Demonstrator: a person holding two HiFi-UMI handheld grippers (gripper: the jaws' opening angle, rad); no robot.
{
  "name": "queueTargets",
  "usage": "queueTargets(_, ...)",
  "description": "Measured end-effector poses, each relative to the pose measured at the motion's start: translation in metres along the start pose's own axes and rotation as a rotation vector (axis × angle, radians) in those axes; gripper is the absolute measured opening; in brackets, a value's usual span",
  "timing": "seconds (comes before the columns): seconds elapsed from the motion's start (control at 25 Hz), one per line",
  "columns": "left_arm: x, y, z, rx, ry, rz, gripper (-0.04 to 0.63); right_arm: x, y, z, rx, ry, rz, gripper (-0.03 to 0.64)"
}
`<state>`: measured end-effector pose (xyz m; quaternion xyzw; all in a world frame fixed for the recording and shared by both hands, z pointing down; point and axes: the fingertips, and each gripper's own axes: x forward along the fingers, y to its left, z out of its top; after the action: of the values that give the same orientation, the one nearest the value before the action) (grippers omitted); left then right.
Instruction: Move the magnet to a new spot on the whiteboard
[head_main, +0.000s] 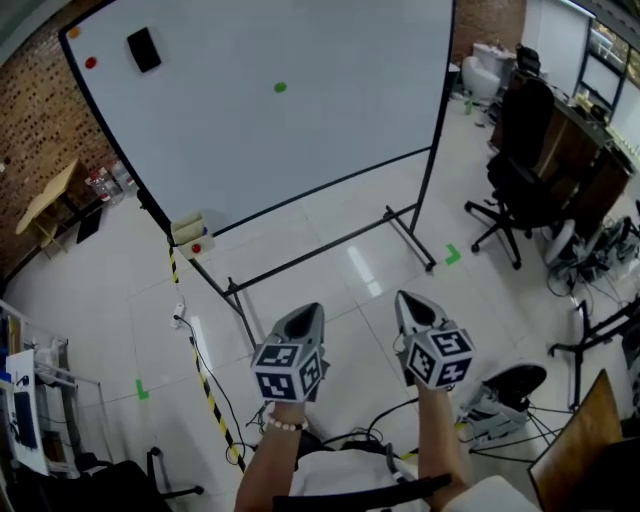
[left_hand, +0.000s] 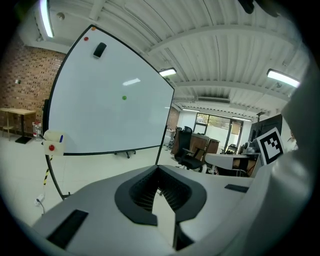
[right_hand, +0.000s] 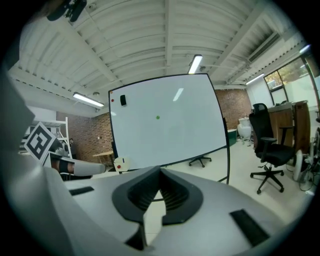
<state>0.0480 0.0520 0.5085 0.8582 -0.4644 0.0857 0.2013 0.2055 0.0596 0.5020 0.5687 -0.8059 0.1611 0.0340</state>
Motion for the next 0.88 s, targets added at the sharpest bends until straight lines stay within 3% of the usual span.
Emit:
queueTargets(0.24,-0.033,0.007,0.002,-0.002,-0.013,0.004,-0.005,-0.012,0.037,0.004,-0.027,0.000,0.018,0.002)
queueTargets(0.88,-0.070,0.049,0.023,-0.002,-0.050,-0.081,-0.005,-0.002,0.112,0.008,-0.074,-0.007,-0.040,0.002)
